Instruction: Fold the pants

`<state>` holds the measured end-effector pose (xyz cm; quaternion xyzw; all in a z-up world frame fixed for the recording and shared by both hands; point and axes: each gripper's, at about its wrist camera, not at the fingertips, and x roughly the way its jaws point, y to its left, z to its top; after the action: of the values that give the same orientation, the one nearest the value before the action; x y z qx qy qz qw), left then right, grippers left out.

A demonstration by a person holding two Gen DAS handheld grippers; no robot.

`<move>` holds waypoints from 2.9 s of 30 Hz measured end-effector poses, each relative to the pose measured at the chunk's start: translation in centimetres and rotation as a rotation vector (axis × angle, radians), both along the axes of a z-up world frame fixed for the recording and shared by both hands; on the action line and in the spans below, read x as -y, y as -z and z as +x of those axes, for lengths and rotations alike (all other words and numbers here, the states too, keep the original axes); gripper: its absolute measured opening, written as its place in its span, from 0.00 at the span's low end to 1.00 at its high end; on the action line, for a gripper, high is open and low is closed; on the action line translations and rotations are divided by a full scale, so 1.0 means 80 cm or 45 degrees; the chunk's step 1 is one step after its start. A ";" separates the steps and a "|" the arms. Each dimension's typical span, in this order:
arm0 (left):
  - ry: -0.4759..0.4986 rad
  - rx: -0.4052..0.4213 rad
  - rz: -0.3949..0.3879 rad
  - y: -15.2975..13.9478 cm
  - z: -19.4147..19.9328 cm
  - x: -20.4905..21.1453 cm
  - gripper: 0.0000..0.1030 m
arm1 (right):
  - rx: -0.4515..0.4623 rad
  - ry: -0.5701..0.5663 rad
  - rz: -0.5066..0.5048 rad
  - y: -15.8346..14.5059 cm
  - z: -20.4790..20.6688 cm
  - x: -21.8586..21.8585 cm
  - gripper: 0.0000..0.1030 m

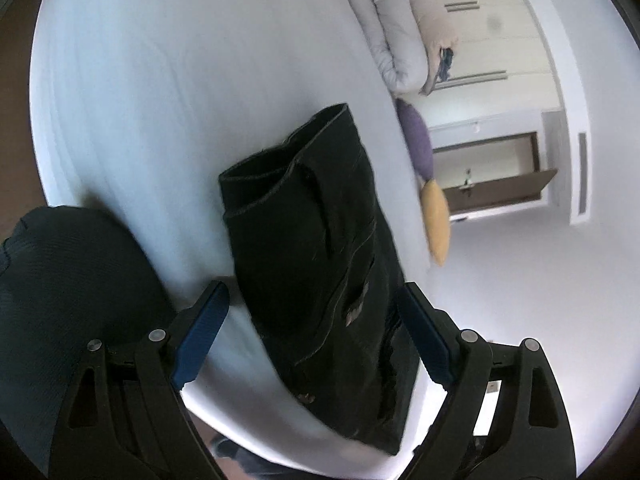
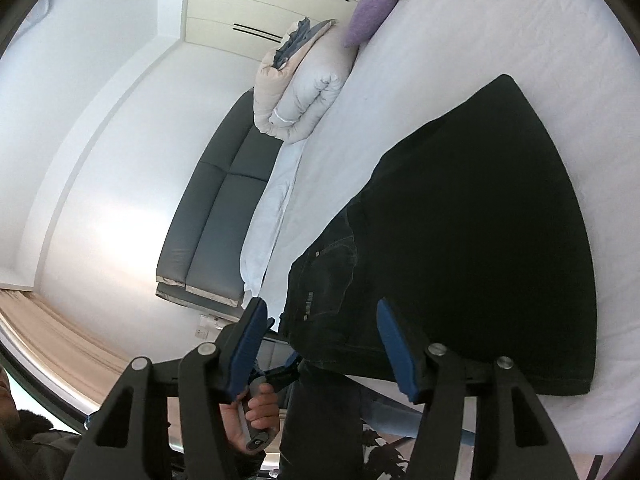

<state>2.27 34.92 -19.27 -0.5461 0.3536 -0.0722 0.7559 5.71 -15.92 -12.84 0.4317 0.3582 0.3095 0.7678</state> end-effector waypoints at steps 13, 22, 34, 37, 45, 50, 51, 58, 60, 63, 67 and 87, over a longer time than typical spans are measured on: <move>-0.065 0.114 -0.178 0.033 0.012 -0.011 0.68 | 0.050 -0.098 -0.009 -0.020 0.019 -0.024 0.52; -0.050 0.104 -0.063 0.028 0.027 -0.001 0.65 | 0.039 -0.214 -0.060 -0.025 0.053 -0.074 0.46; -0.007 0.108 0.118 0.011 0.028 -0.003 0.17 | -0.063 -0.383 -0.324 -0.026 0.133 -0.172 0.36; 0.017 0.155 0.286 -0.017 0.025 0.009 0.16 | -0.136 -0.443 -0.402 -0.007 0.165 -0.211 0.27; 0.047 0.195 0.388 -0.042 0.024 0.021 0.15 | -0.231 -0.363 -0.480 0.014 0.187 -0.199 0.19; 0.064 0.231 0.492 -0.067 0.024 0.041 0.15 | -0.360 -0.373 -0.592 0.062 0.196 -0.199 0.00; 0.073 0.246 0.525 -0.074 0.024 0.046 0.15 | -0.358 -0.368 -0.576 0.068 0.195 -0.198 0.00; 0.178 0.405 0.800 -0.145 0.036 0.116 0.14 | -0.270 -0.320 -0.533 0.082 0.184 -0.189 0.00; 0.211 0.430 0.836 -0.157 0.041 0.136 0.12 | -0.282 -0.321 -0.474 0.074 0.183 -0.180 0.00; 0.286 0.495 0.936 -0.183 0.053 0.183 0.12 | -0.232 -0.282 -0.273 0.051 0.169 -0.138 0.48; 0.509 0.607 1.124 -0.201 0.055 0.286 0.12 | -0.086 -0.230 -0.017 0.015 0.145 -0.060 0.69; 1.257 0.869 1.848 -0.098 -0.030 0.608 0.12 | -0.236 -0.132 -0.323 0.056 0.140 0.057 0.18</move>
<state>-0.14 -13.74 -11.45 0.3207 0.2630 -0.3026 0.8582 16.94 -20.51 -17.34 0.3389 0.4855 0.2597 0.7629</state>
